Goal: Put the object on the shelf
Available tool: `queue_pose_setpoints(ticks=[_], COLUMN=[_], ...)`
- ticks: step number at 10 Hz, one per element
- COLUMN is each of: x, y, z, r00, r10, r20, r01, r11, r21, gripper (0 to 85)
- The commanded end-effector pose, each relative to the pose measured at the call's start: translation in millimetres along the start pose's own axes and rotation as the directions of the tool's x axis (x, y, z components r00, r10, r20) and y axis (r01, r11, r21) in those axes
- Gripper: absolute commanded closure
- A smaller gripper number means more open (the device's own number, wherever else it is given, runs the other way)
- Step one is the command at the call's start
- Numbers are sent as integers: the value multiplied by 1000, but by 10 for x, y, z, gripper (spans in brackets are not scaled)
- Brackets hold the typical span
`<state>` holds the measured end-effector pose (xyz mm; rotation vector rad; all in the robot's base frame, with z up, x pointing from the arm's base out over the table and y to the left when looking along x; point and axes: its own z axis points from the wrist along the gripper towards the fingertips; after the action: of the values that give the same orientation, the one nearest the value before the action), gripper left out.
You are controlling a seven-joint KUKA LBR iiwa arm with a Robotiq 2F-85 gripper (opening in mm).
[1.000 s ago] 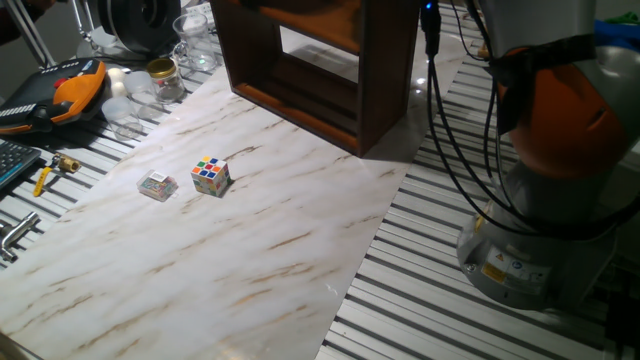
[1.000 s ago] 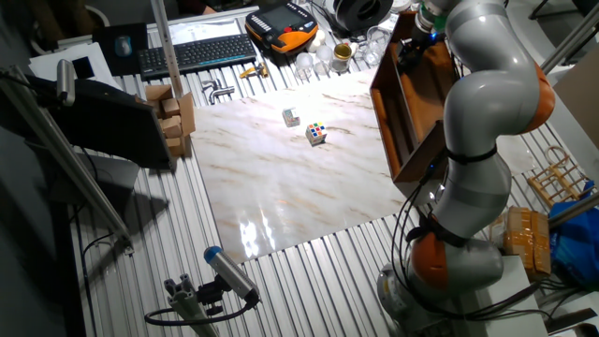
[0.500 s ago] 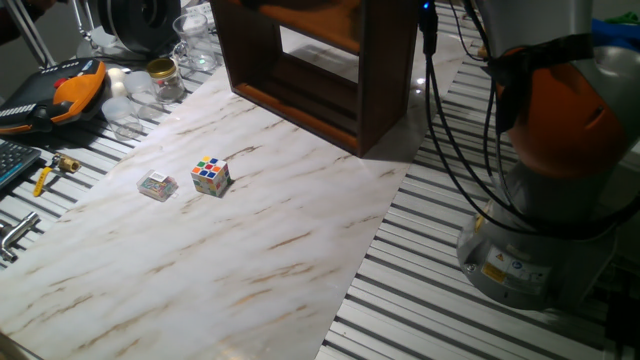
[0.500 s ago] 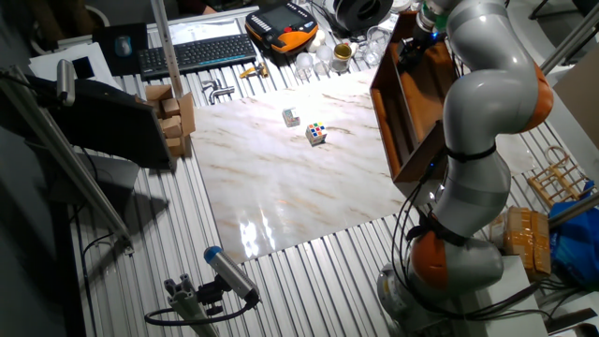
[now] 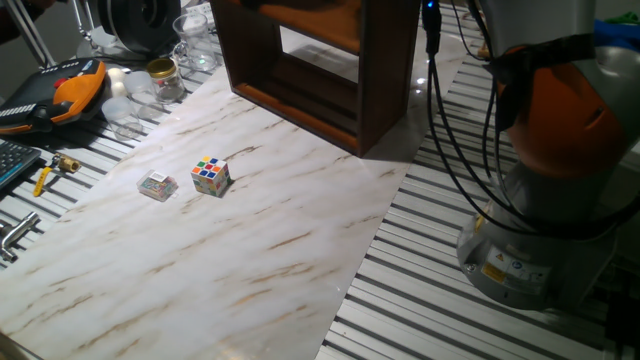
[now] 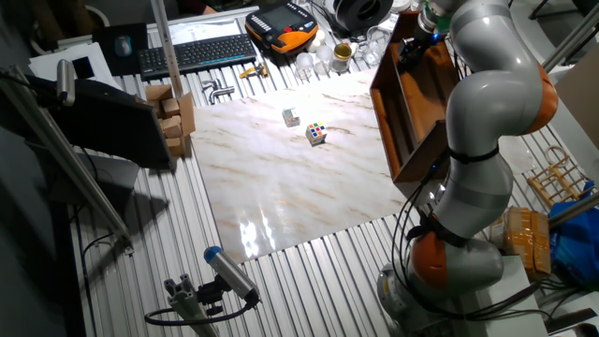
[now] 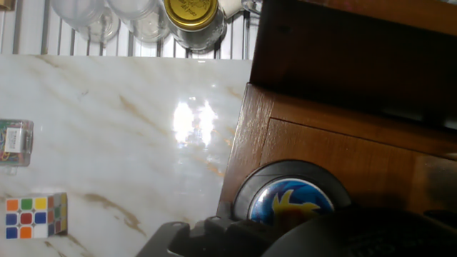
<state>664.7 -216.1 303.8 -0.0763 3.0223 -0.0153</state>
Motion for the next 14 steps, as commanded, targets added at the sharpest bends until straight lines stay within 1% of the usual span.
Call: queue_pose_setpoints(ticks=[1, 2, 3, 5, 8, 9, 11, 12, 14], x=[-3, -5, -5, -8, -20, -21, -25, -26, -26], y=[-1, 2, 5, 9, 19, 22, 25, 26, 28], z=[2, 1, 3, 12, 46, 46, 50, 50, 53], r00=[1000, 1000, 1000, 1000, 1000, 1000, 999, 999, 999], r10=[1, 3, 10, 13, 13, 16, 16, 23, 24], r20=[3, 5, 10, 17, 19, 22, 28, 36, 36], r01=[-1, -3, -9, -13, -13, -16, -16, -23, -23], r11=[1000, 1000, 1000, 1000, 1000, 1000, 1000, 1000, 1000], r21=[-3, -6, -12, -11, -11, -11, -11, -19, -22], gripper=[510, 340, 340, 340, 340, 170, 170, 0, 0])
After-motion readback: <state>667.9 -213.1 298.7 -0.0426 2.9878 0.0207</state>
